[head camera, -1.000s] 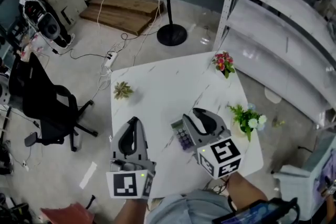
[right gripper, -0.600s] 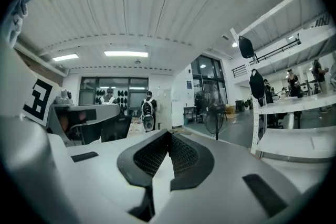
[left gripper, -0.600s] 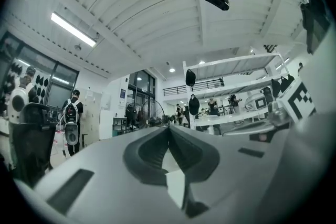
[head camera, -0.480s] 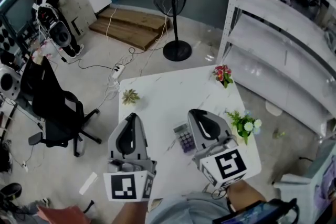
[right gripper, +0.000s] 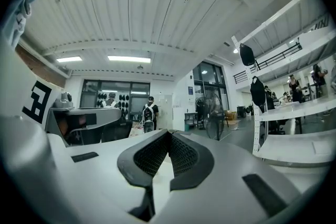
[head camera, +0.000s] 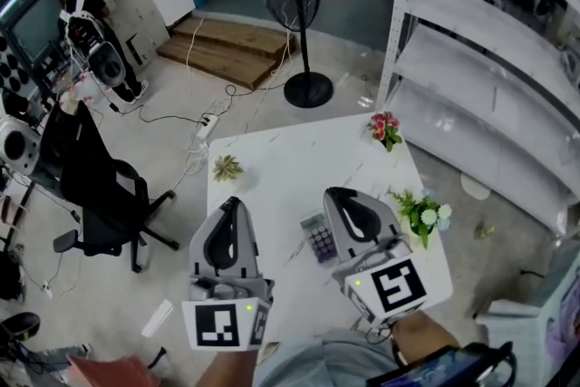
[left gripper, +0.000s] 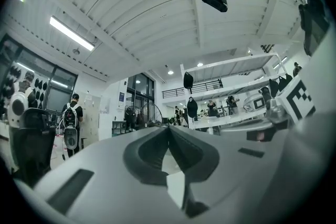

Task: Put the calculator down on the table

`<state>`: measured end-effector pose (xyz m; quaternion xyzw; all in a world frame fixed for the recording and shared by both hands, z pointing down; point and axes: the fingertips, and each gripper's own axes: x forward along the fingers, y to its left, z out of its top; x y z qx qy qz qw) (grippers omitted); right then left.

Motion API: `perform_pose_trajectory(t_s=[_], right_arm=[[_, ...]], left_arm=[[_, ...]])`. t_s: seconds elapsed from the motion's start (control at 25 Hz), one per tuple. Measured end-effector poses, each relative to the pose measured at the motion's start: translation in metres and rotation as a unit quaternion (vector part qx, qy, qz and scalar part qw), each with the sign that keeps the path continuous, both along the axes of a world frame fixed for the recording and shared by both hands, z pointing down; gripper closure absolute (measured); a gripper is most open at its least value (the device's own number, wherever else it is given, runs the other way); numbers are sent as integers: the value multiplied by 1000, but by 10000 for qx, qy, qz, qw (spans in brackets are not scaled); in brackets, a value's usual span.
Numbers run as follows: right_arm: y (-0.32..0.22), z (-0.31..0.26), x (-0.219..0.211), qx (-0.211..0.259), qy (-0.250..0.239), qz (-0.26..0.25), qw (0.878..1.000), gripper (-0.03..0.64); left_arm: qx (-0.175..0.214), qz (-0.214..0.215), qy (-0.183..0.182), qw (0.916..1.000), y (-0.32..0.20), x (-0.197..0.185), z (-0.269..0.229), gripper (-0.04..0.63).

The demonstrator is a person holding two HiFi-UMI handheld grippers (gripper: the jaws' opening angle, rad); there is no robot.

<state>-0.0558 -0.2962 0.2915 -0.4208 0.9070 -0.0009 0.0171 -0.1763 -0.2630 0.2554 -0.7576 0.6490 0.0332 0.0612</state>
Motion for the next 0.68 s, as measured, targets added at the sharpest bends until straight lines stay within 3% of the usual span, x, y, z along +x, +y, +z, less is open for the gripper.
perform_pose_trajectory(t_s=[0.68], right_arm=[[0, 4, -1, 2, -34, -30, 10000, 601]], left_arm=[[40, 108, -44, 9999, -3, 8, 4, 588]])
